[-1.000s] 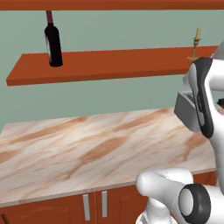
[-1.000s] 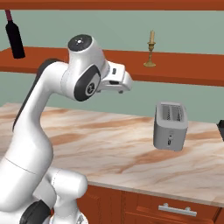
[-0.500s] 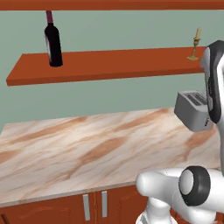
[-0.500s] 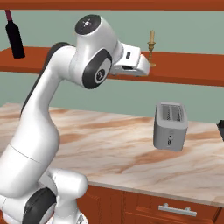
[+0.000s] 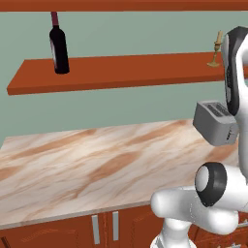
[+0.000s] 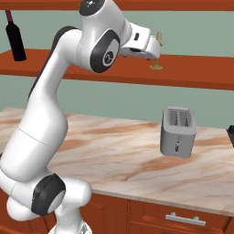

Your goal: Get the candle and the wine from the cabinet and move them to the dining counter.

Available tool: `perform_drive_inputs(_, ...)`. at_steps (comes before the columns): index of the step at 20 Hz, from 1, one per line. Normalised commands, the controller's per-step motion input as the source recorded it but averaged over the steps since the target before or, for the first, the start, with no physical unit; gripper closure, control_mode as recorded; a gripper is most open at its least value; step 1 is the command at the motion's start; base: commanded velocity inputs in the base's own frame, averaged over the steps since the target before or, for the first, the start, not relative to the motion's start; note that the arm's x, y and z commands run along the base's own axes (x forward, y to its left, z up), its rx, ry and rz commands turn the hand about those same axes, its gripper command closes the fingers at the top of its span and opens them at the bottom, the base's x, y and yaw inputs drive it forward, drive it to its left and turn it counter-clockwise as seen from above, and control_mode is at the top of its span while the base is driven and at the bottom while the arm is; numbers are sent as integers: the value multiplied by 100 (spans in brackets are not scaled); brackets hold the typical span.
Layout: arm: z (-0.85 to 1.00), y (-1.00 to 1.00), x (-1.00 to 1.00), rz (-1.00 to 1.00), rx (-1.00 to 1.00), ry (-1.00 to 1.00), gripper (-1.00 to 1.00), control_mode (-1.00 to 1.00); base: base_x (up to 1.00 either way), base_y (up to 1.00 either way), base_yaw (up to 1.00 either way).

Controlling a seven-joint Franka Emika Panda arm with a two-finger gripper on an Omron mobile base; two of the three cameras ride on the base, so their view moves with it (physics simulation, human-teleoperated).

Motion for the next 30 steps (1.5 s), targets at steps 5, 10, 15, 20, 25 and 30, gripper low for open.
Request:
perform_drive_inputs(5, 17, 0, 20, 0, 0, -30, -100, -100, 0, 0, 0)
perform_drive_inputs(10, 1, 0, 7, 0, 0, -30, -100, -100, 0, 0, 0)
perform_drive_inputs(15, 0, 0, 12, 0, 0, -21, -100, -100, 0, 0, 0)
perform_drive_inputs(20, 0, 1, 20, 0, 0, -8, -100, -100, 0, 0, 0)
perform_drive_inputs(25, 0, 6, 23, 0, -1, -1, -100, -100, 0, 0, 0)
perform_drive_inputs(30, 0, 2, 20, 1, -7, 0, -100, -100, 0, 0, 0)
